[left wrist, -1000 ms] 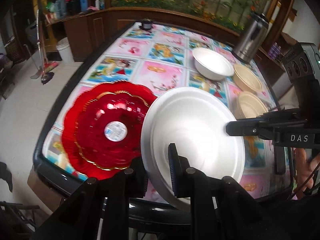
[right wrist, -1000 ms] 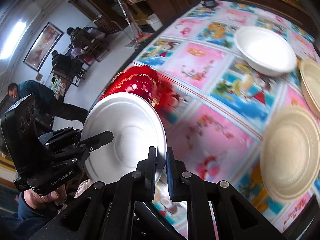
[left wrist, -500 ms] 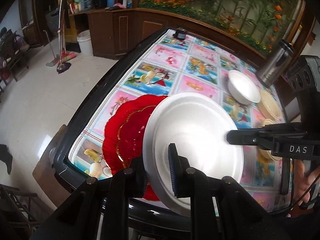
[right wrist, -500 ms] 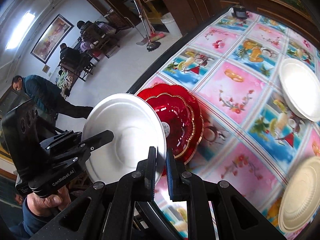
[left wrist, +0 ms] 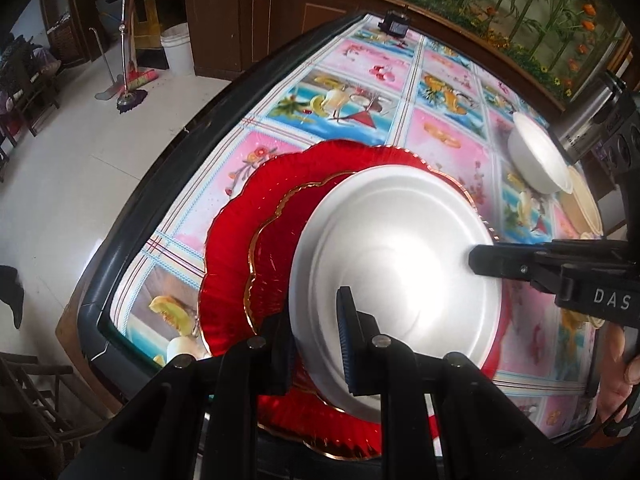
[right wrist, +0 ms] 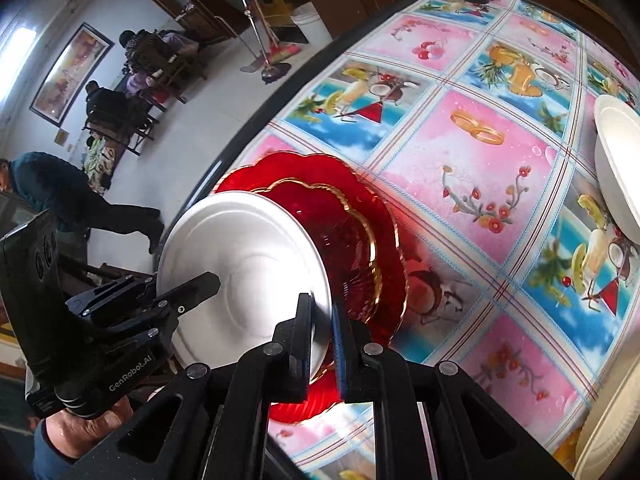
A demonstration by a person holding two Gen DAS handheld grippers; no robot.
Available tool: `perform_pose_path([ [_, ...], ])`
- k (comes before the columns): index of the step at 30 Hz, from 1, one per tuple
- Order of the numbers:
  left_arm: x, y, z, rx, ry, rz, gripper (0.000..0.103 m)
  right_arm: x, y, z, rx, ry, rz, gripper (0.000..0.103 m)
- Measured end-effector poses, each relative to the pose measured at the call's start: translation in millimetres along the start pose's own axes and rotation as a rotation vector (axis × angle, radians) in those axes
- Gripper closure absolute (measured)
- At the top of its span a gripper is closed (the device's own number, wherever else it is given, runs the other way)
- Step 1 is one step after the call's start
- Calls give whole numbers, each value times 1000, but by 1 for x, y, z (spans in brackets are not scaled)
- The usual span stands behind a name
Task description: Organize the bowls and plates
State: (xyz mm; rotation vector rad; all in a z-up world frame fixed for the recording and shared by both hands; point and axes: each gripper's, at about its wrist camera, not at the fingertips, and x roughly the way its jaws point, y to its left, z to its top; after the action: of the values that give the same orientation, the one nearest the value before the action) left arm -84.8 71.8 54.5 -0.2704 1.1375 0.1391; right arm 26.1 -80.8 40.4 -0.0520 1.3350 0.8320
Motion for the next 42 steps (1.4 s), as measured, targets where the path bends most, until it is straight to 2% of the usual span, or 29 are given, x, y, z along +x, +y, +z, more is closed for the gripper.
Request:
perform_pose_path([
  [14,12,13,6,-26,13,8,84,17,-8,11,12,-12,-21,92],
  [19,-1,20,1,-58,-20,4,78,20,-2,15,-10,-14,-31,92],
  [20,-4,21,0,-64,-24,-1,73,19,0,15,-22,-17,-39,92],
  [21,-7,22,-1,-68,-29,4,61,18,2,16,-25,-22,-42,92],
  [23,-13,22,-3,-70,-49,12,53,16,4,17,-27,-27,-41,92],
  [30,-34,20,-11,-86,-87,20,53,-1,10,15,-59,-57,-39,90],
  [33,-43,19,-14,-93,-105,30,53,-14,9,13,-60,-82,-25,85],
  [37,-58,16,-17,-101,-135,35,53,-32,6,9,-48,-108,-3,66],
  [42,-76,1,-19,-82,-168,29,52,-58,-6,-1,-9,-148,35,60],
])
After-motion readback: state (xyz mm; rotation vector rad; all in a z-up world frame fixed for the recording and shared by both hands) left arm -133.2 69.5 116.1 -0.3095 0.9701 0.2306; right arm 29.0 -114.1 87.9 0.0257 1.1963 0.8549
